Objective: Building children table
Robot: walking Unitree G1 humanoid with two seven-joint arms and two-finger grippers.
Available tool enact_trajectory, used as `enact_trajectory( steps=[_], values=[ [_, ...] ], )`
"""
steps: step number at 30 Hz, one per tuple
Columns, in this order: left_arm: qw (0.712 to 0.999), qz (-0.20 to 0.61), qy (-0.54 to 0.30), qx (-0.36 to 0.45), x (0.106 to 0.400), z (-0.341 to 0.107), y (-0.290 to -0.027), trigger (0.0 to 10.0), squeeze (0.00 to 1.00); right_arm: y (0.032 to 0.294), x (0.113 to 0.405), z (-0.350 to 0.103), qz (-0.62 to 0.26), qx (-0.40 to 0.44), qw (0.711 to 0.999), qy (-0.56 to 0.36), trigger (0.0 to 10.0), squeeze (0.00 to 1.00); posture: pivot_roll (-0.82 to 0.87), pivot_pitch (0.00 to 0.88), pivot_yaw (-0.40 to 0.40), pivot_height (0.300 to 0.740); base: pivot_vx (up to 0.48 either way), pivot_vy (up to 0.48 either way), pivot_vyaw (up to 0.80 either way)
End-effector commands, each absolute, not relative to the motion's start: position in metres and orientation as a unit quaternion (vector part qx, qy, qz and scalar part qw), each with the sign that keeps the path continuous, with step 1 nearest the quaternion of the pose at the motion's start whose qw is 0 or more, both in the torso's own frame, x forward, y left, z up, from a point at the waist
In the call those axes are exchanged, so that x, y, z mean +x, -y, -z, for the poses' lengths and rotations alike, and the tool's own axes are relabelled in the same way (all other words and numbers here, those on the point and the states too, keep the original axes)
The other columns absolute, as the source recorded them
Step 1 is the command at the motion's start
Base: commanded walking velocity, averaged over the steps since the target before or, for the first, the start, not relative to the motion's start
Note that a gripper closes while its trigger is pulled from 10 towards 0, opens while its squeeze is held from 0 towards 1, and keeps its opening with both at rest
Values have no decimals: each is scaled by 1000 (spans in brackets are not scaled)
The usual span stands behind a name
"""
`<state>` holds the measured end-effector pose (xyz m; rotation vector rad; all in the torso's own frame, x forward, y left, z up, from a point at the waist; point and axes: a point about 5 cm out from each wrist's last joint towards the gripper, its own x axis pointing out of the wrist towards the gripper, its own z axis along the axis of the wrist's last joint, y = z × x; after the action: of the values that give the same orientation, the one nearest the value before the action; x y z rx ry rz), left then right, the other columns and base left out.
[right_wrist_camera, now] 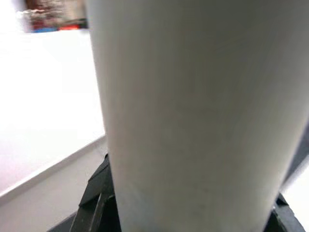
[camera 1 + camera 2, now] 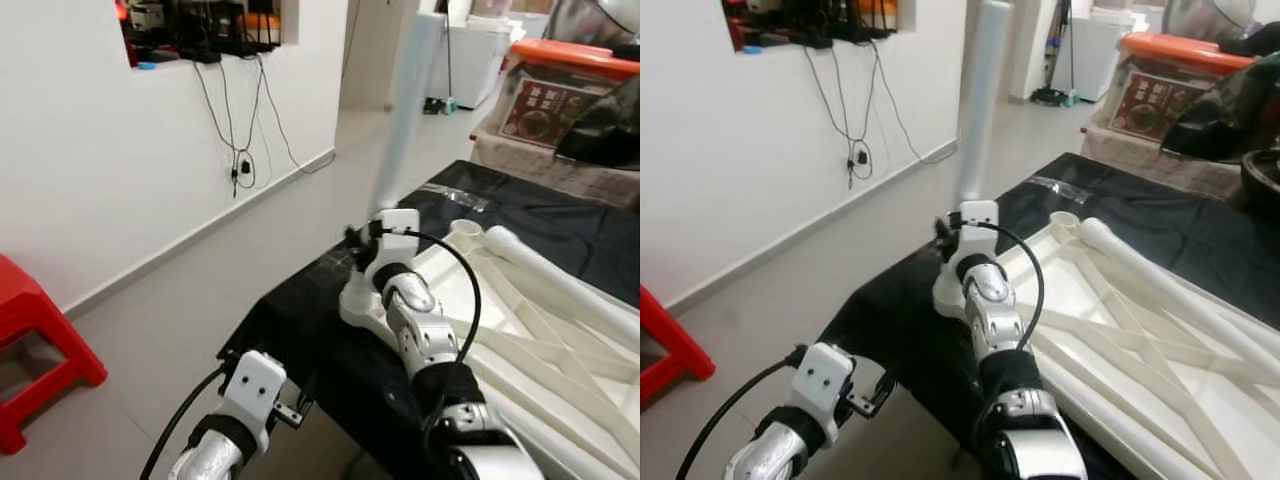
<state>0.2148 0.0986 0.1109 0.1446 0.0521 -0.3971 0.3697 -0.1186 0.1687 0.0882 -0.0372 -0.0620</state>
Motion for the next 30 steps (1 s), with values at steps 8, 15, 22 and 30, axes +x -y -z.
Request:
enact_trajectory(
  steps=[8, 15, 22, 30],
  values=[
    [977, 197, -34, 74, 216, -108, -100, 10000, 0, 100, 353, -164, 156, 102, 982, -12, 0, 0, 191, 0, -85, 740, 0, 0, 0],
    [977, 196, -34, 72, 217, -108, -100, 10000, 0, 82, 346, -166, 73, 118, 990, 7, 10000, 1000, 182, 0, -81, 740, 0, 0, 0],
    [977, 197, -34, 71, 217, -108, -99, 10000, 0, 86, 354, -182, -55, 156, 984, 68, 10000, 0, 181, 1, -83, 740, 0, 0, 0],
    [977, 198, -35, 72, 218, -108, -100, 10000, 0, 93, 368, -191, -372, 122, 920, 35, 10000, 0, 182, 1, -79, 740, 0, 0, 0]
  ],
)
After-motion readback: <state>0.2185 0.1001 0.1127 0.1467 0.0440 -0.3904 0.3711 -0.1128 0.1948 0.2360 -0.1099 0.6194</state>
